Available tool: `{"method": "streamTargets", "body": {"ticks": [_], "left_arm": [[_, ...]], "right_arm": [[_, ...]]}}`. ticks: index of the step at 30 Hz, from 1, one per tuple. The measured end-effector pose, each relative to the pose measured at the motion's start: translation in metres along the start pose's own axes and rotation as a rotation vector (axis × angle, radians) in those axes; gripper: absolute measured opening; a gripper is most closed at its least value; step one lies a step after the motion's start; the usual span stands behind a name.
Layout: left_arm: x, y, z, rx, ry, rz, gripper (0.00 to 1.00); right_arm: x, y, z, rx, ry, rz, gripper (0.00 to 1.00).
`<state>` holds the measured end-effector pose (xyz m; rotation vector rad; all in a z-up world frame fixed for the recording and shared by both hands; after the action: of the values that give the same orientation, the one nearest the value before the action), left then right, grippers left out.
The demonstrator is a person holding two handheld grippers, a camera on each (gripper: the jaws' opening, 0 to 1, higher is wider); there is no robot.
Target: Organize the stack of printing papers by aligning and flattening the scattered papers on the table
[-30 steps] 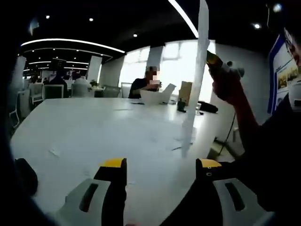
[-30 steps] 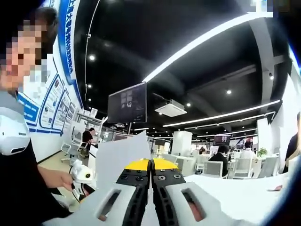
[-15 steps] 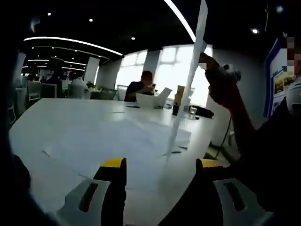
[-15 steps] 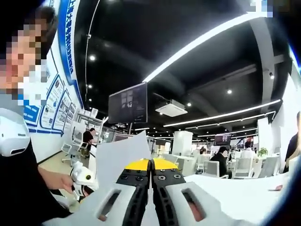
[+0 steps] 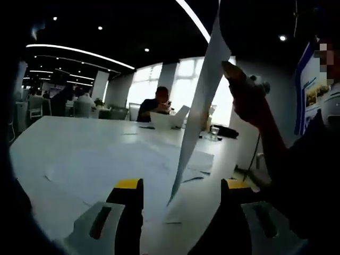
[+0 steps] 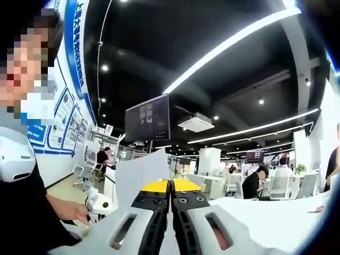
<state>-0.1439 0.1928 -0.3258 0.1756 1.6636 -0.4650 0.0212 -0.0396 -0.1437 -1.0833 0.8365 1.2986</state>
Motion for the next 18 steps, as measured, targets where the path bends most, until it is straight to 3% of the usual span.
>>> {"method": "streamTargets", "body": {"ticks": [18], "left_arm": [[-0.0048,0.0035,0.0003,0.032,-0.034,0.015,0.63]], "right_arm": [[0.0034,0.0095,0.0085,-0.044,-0.006,0.032,0.0]]}}
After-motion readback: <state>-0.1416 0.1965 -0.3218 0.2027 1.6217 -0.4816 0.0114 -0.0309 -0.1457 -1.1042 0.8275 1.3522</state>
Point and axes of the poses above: the point that each gripper's makers call its tool centre point, and the gripper's own axes: z roughly forward along the fingers, y roughly to its left, x roughly out of its underside, the point moved 9 cm from there along -z, roughly backward along the fingers, and after that the axes turned 1 degree about -x, right-handed, at the moved point
